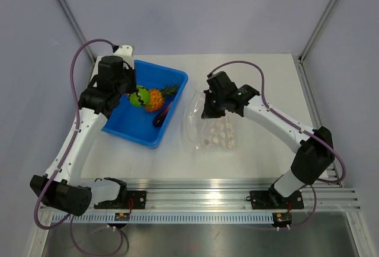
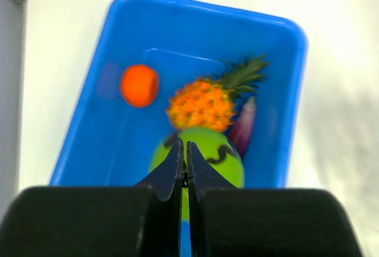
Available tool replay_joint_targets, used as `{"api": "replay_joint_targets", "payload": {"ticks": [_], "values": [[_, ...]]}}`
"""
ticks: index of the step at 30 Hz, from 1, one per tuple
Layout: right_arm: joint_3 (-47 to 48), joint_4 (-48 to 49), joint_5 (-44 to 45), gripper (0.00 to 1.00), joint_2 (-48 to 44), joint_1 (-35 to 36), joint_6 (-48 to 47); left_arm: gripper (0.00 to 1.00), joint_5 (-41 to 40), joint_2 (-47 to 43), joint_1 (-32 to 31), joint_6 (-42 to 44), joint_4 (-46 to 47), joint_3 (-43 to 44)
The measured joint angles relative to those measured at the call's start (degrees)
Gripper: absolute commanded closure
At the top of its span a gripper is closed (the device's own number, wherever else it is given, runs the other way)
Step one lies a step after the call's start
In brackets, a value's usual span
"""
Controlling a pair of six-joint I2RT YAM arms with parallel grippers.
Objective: Place the food in the zip-top bag and seal the zipper
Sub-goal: Place the fake fruit in the zipper food storage bag.
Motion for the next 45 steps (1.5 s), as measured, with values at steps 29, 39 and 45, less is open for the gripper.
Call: {"api": "replay_joint_targets", "payload": {"ticks": [29, 39, 45], "values": [[5.88, 5.77, -10.75, 1.00, 5.99, 1.88, 5.57, 1.00, 35.54, -4.74, -9.01, -26.10, 15.45, -11.98], [5.92, 8.59, -14.99, 1.00, 5.99, 1.88, 7.23, 1.00, 35.56, -2.14, -9.42, -27.50, 18.78, -15.69], [5.92, 8.85, -15.74, 1.00, 5.53, 1.88, 7.67, 1.00, 35.36, -1.03, -9.42, -26.80, 19.12, -16.74]]}}
